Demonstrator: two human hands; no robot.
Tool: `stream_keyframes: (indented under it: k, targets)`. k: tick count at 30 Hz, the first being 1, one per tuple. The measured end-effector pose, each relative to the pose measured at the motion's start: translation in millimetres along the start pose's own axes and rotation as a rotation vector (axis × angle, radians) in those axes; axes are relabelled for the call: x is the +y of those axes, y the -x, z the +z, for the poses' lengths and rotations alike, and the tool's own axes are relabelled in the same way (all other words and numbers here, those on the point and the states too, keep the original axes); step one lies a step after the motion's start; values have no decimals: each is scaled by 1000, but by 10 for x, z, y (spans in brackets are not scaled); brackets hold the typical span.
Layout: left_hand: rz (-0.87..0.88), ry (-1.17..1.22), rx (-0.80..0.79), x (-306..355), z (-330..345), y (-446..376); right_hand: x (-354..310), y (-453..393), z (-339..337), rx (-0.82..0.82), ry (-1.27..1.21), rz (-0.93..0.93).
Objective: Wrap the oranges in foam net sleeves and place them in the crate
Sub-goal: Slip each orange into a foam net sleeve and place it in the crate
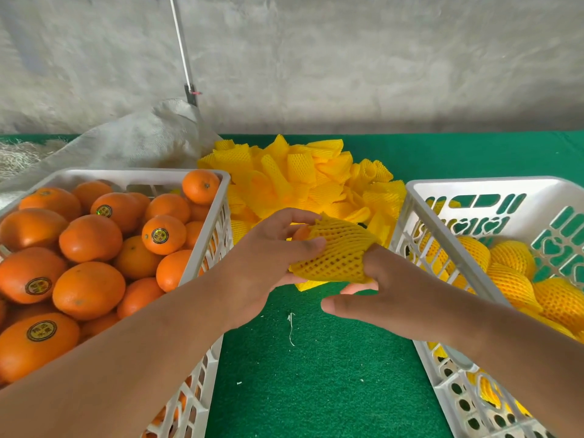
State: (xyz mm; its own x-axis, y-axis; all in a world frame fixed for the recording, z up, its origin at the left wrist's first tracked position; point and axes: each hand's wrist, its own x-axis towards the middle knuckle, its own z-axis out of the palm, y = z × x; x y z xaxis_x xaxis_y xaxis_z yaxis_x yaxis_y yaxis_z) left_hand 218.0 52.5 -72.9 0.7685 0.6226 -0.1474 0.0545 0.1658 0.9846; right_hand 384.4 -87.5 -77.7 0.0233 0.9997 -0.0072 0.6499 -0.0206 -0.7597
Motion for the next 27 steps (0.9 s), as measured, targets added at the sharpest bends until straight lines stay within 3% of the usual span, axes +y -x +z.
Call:
stream_keyframes:
  k: [7, 11, 15, 20, 27]
  targets:
    - [119, -63, 106, -24, 22, 9, 62, 11, 38, 93, 207, -71]
    - [248, -327, 247, -40, 22, 5, 43, -14, 46, 101, 309, -124]
    - [281, -435, 292, -83, 4, -29, -7, -2, 66, 89, 379, -104]
    - [322, -584, 342, -63, 2, -20, 21, -5, 70, 100, 402, -110]
    - [332, -536, 343, -59, -21, -51, 53, -31, 52, 125, 318, -143]
